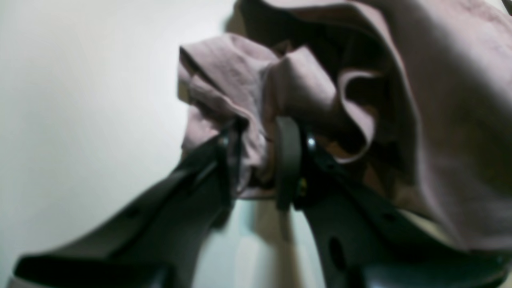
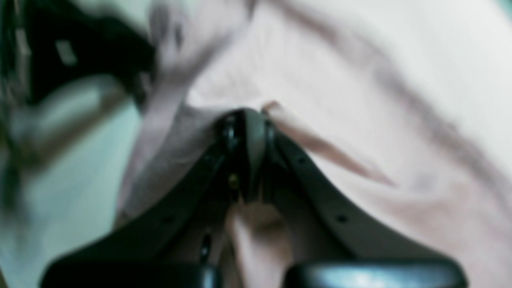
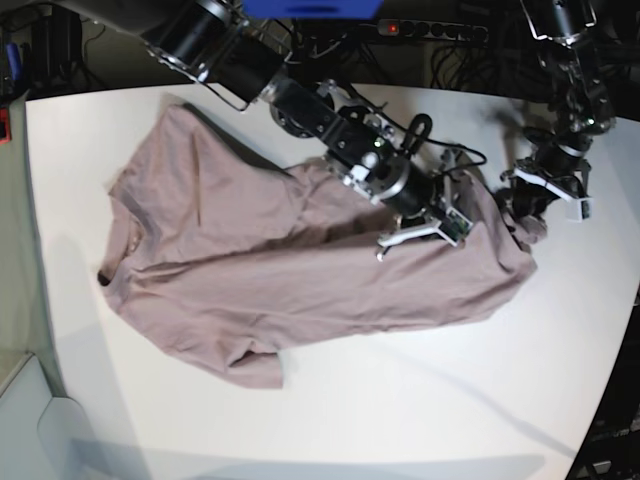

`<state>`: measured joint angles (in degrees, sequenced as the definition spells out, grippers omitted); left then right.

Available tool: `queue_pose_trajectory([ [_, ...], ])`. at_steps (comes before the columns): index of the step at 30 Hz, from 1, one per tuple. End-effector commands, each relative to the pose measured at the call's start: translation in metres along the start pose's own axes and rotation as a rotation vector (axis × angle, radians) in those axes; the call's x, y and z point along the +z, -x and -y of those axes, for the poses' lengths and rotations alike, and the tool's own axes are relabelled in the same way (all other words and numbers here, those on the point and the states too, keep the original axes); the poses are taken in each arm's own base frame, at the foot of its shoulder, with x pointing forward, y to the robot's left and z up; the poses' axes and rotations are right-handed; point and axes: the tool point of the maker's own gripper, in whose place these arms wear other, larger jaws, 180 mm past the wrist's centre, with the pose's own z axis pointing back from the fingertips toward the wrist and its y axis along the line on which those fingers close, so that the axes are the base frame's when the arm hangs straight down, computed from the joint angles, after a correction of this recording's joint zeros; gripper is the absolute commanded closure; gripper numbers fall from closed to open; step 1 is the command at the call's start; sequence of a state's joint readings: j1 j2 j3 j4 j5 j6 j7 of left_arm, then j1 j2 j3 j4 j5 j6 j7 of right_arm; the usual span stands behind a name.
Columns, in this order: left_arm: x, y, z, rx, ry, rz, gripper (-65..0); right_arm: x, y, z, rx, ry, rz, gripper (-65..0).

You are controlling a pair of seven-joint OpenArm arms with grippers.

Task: Layout the t-shirt on the table in an organized manner, then fold the t-shirt properly
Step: 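Grasp the bunched shirt fabric with the right gripper and drag it outward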

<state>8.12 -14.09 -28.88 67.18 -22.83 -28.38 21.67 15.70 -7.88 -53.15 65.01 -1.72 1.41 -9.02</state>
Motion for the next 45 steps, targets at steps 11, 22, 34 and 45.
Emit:
queue_pose_trajectory([
  [11, 0.035, 0.102, -0.019, -0.034, -0.072, -0.345, -15.0, -0.008, -0.095, 0.092, 0.058, 0.158, 0.196, 0.0],
  [22, 0.068, 0.119, -0.019, -0.087, -0.078, -0.380, -15.0, 0.001, -0.171, 0.215, 0.104, 0.365, 0.285, 0.0],
  [34, 0.094, 0.094, 0.019, -0.171, -0.025, -0.291, -15.0, -0.006, -0.117, 0.195, 0.034, 0.340, 0.194, 0.0],
  [45, 0.096, 0.050, 0.088, -0.281, 0.112, -0.173, -15.2, 0.014, -0.039, 0.093, -0.089, 0.123, -0.032, -4.5],
])
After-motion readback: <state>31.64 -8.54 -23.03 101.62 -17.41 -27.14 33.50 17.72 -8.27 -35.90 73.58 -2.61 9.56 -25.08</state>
